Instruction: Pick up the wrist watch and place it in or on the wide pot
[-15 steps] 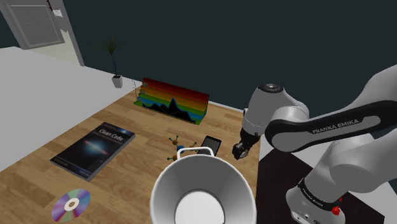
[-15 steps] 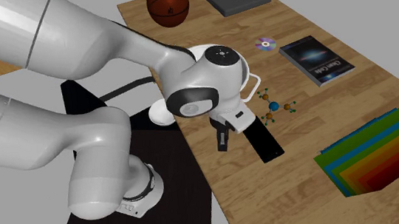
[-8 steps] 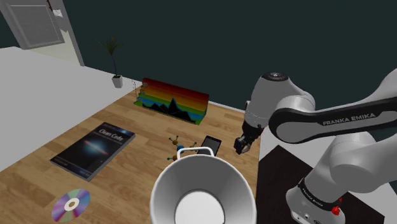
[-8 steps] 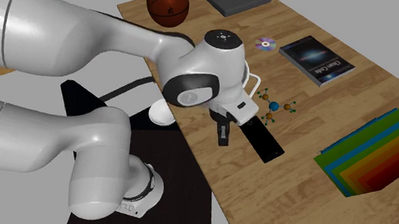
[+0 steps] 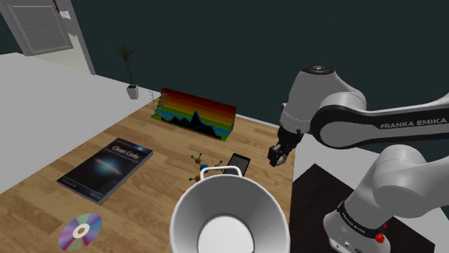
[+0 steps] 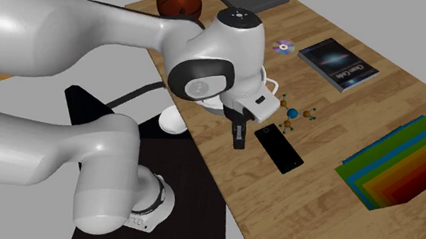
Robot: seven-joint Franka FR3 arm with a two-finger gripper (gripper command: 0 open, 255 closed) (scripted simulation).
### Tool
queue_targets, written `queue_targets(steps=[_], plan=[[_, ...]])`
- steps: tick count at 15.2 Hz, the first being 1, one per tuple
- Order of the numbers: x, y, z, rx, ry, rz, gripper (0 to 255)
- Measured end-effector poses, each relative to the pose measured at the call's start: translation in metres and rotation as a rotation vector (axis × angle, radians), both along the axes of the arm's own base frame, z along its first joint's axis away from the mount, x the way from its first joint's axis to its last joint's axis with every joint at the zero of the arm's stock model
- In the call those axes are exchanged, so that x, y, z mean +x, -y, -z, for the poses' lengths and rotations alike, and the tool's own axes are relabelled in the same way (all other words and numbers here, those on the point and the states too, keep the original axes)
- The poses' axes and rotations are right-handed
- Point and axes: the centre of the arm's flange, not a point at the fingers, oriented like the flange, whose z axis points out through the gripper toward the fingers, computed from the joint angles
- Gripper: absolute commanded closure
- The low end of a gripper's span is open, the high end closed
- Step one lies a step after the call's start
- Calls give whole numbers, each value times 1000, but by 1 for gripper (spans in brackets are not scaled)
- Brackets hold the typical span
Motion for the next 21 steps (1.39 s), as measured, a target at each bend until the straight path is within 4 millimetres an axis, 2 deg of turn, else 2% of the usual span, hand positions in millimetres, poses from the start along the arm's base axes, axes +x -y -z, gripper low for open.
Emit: queue_targets(steps=[12, 15, 21], plan=[[0, 1, -61, 0, 0, 0, 255], [-5, -26, -64, -1, 0, -1, 255], [-20, -99, -65, -1, 0, 0, 255]])
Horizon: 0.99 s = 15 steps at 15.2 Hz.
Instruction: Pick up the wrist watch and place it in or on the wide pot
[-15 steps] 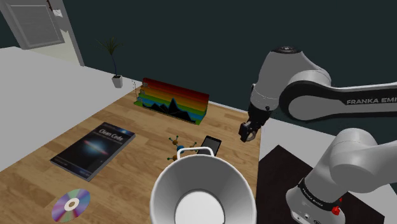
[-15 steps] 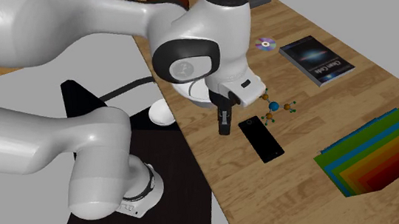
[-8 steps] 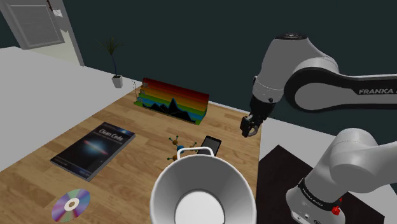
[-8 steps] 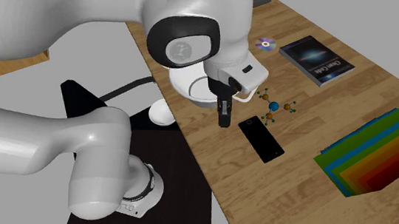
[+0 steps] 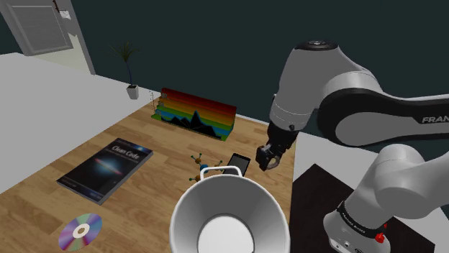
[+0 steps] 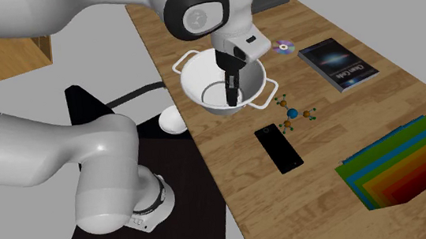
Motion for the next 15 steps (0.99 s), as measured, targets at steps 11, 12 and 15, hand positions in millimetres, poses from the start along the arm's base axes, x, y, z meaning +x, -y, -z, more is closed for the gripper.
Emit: queue_targets(steps=[11, 12, 15], plan=[[-30, -150, 6, 0, -1, -2, 255], [-30, -164, 8, 0, -1, -2, 255], [-33, -176, 15, 0, -1, 0, 255]])
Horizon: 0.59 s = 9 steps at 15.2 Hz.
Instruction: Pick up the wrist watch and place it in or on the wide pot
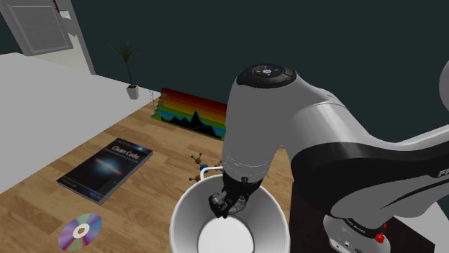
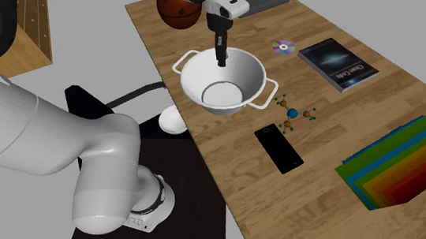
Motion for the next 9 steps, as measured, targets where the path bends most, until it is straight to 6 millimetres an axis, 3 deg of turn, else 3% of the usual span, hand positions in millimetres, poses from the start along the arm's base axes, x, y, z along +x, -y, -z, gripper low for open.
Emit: queue_targets(steps=[9], plan=[[0, -2, 48, 0, 0, 1, 255]])
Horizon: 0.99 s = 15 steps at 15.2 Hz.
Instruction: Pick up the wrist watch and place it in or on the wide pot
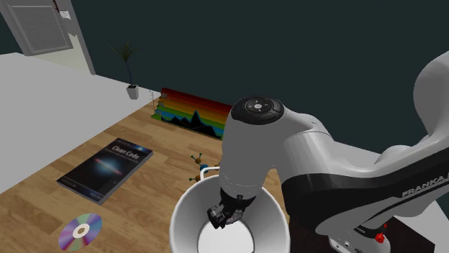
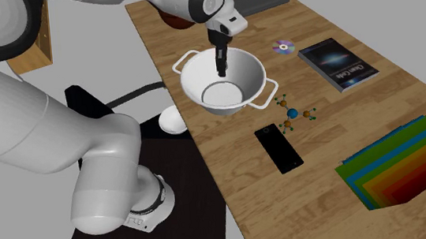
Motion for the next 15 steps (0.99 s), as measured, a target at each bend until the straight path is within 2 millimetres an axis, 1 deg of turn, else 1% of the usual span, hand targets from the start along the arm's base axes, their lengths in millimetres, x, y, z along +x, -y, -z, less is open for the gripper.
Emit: queue_targets(steps=[2, 7, 8, 14, 15], plan=[[-1, 0, 6, 0, 0, 0, 255], [-1, -1, 8, 1, 0, 0, 255], [-1, -1, 8, 1, 0, 0, 0], [-1, -1, 8, 1, 0, 0, 0], [-1, -1, 0, 1, 1, 0, 0]])
